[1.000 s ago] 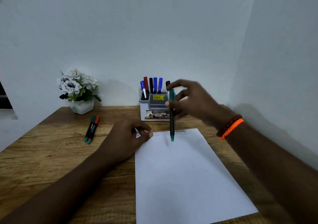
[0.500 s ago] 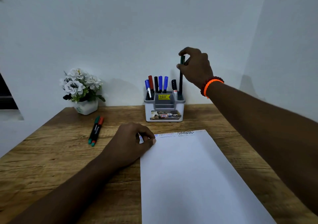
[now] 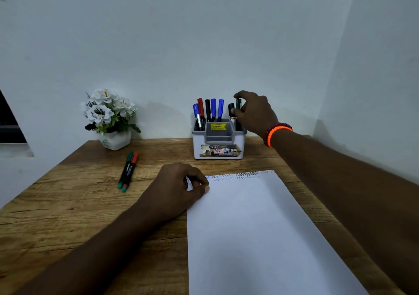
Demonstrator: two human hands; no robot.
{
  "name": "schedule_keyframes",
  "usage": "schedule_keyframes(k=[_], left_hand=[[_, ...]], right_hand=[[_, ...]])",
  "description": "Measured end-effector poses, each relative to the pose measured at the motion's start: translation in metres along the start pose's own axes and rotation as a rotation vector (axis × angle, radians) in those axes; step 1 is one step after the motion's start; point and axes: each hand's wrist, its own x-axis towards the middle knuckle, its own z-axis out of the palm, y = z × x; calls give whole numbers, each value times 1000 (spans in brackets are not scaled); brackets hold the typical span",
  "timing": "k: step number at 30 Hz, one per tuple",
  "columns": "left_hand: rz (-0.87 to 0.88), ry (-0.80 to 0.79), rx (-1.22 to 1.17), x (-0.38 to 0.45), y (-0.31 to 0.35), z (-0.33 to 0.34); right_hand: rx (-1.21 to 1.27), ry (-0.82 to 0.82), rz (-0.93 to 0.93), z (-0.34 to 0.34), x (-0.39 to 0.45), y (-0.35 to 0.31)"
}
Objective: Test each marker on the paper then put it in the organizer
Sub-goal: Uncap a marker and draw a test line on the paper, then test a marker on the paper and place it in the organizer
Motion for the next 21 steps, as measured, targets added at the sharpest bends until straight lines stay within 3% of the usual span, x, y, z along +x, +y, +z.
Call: schedule_keyframes(k=[6, 8, 12, 14, 18, 21], left_hand=[[2, 7, -11, 0, 1, -1], [6, -2, 4, 1, 1, -1], [11, -1, 25, 0, 3, 0], [0, 3, 32, 0, 2, 0], [-94, 86, 100, 2, -8, -7], [-198, 283, 205, 2, -27, -26]], right_hand=[[58, 94, 22, -33, -26, -25], [50, -20, 20, -42, -59, -40], [3, -504, 8, -50, -139, -56], [-39, -645, -28, -49, -158, -56], [-82, -672, -54, -43, -165, -53], [-54, -665, -43, -41, -167, -50]])
